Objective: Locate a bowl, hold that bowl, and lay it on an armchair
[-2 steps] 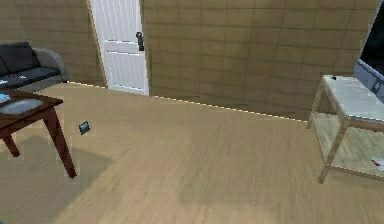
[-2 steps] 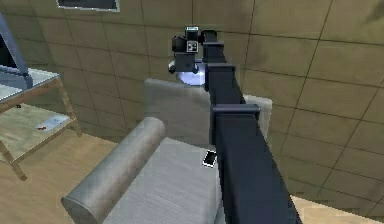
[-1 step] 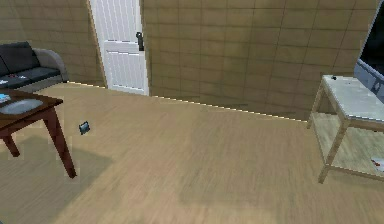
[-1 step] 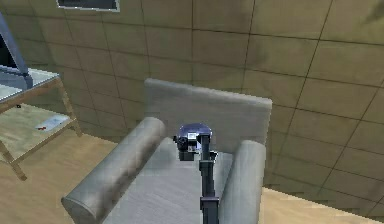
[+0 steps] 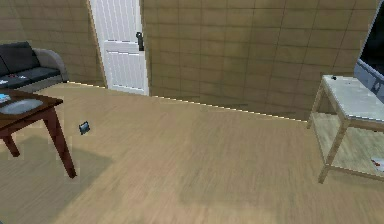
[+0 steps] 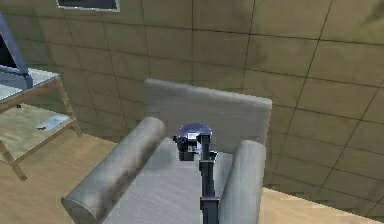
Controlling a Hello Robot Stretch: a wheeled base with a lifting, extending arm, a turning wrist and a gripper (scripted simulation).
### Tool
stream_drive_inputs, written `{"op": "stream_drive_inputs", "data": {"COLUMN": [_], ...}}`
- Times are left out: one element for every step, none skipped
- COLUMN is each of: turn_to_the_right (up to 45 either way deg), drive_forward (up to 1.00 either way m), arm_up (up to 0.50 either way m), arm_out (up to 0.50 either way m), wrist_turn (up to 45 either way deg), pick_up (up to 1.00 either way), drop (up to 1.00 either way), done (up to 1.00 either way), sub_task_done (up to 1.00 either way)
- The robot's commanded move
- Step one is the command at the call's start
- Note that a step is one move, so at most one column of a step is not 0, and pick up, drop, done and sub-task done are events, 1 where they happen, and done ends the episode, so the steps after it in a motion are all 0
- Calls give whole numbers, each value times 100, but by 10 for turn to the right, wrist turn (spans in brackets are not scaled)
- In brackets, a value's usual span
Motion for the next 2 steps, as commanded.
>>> {"op": "stream_drive_inputs", "data": {"turn_to_the_right": [0, 0], "drive_forward": [0, 0], "arm_up": [0, 10], "arm_out": [0, 0], "wrist_turn": [0, 0], "pick_up": [0, 0], "drop": [100, 0], "done": [0, 0], "sub_task_done": [0, 0]}}
